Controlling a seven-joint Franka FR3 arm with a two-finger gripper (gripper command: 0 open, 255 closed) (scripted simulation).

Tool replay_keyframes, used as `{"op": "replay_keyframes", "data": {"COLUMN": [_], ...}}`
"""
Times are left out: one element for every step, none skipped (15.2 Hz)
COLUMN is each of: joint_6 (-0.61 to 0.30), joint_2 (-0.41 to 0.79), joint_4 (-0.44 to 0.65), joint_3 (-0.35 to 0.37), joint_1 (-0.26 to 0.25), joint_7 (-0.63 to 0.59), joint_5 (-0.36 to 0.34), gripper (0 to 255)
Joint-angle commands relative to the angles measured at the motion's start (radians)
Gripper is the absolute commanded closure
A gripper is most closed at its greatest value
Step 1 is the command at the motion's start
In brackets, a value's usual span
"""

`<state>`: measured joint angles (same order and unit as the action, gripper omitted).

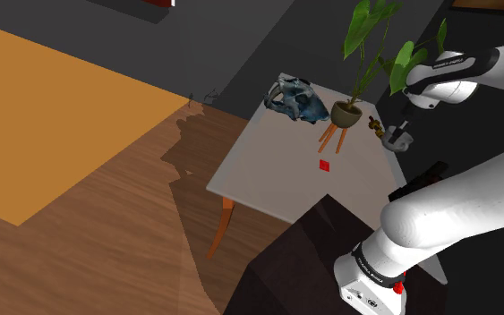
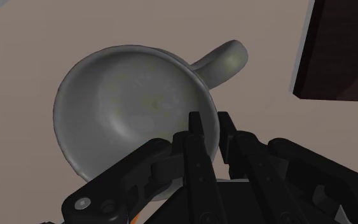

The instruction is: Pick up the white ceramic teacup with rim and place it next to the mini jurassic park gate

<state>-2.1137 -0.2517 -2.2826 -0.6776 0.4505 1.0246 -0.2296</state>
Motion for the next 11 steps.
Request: {"op": "replay_keyframes", "data": {"joint_6": [-0.029,-0.044,-0.058,-0.073,-0.088,-0.103,-0.117,-0.132,-0.147,-0.162,-0.177], "joint_2": [0.012,0.019,0.026,0.034,0.042,0.050,0.059,0.068,0.077,0.086,0.096], "joint_4": [-0.017,-0.026,-0.034,-0.042,-0.050,-0.057,-0.064,-0.072,-0.079,-0.085,-0.092], "joint_3": [-0.005,-0.009,-0.012,-0.015,-0.019,-0.022,-0.025,-0.029,-0.032,-0.035,-0.039], "joint_1": [-0.002,-0.002,-0.003,-0.004,-0.005,-0.006,-0.007,-0.008,-0.009,-0.010,-0.011], "joint_7": [0.002,0.004,0.006,0.008,0.011,0.013,0.016,0.020,0.023,0.027,0.031], "joint_5": [0.004,0.007,0.009,0.012,0.016,0.019,0.023,0.028,0.033,0.038,0.044], "gripper": [255,255,255,255,255,255,255,255,255,255,255]}}
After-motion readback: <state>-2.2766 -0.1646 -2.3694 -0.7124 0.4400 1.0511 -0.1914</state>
